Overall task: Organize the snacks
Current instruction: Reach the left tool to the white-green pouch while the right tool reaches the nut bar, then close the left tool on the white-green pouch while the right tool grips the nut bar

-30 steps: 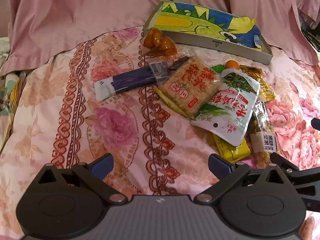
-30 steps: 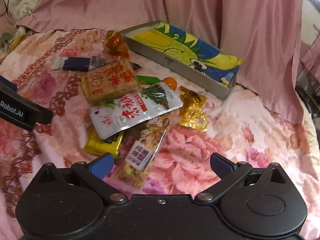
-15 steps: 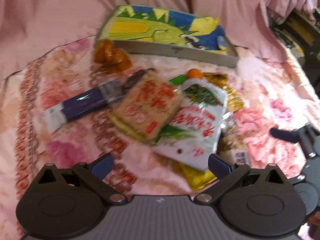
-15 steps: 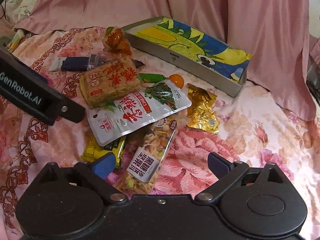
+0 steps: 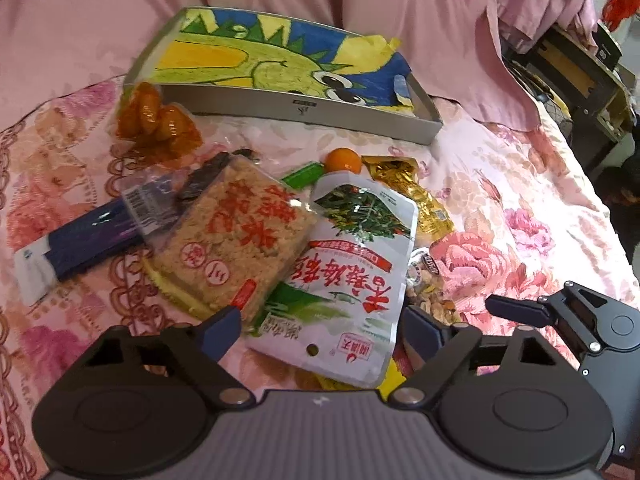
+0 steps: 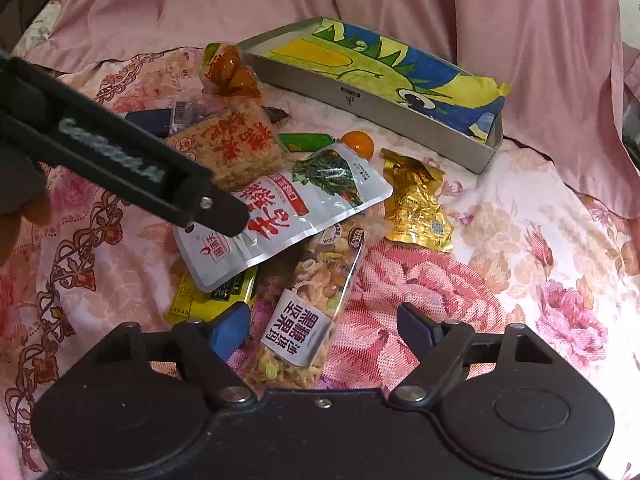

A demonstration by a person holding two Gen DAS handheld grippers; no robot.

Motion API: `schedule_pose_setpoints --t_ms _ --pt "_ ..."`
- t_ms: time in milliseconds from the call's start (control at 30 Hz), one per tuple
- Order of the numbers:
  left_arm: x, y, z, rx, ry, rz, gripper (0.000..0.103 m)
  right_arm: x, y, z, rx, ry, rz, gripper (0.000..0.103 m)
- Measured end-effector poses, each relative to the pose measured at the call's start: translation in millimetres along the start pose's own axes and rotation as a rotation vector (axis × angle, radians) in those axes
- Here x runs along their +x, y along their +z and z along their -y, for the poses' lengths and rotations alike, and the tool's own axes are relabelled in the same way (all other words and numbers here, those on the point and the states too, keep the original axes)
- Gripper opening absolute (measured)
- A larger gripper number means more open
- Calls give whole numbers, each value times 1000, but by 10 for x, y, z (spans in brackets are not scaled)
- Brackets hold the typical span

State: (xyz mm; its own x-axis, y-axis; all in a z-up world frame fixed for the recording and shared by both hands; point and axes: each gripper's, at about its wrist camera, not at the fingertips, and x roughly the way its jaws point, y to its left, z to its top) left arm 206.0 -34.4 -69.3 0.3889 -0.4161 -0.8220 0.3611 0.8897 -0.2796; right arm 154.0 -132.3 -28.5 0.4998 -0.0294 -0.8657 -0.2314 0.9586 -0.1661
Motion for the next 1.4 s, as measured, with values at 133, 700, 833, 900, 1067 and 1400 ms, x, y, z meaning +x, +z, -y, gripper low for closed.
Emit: schedule_pose_setpoints --t_ms 133,700,833,900,1067,1400 --pt "73 21 38 25 2 4 84 29 -13 -8 3 14 -9 74" --pt "236 77 31 25 -50 17 94 161 1 -7 51 37 -30 52" --pt "286 76 67 46 -34 15 95 177 3 -23 54 44 -35 47" --pt "299 77 63 43 -30 16 93 178 3 -32 51 40 -36 47" --pt "338 77 61 49 -15 0 75 175 10 -24 63 39 -41 45" --pt "361 86 -96 -51 -51 -13 74 168 28 5 69 19 -61 42"
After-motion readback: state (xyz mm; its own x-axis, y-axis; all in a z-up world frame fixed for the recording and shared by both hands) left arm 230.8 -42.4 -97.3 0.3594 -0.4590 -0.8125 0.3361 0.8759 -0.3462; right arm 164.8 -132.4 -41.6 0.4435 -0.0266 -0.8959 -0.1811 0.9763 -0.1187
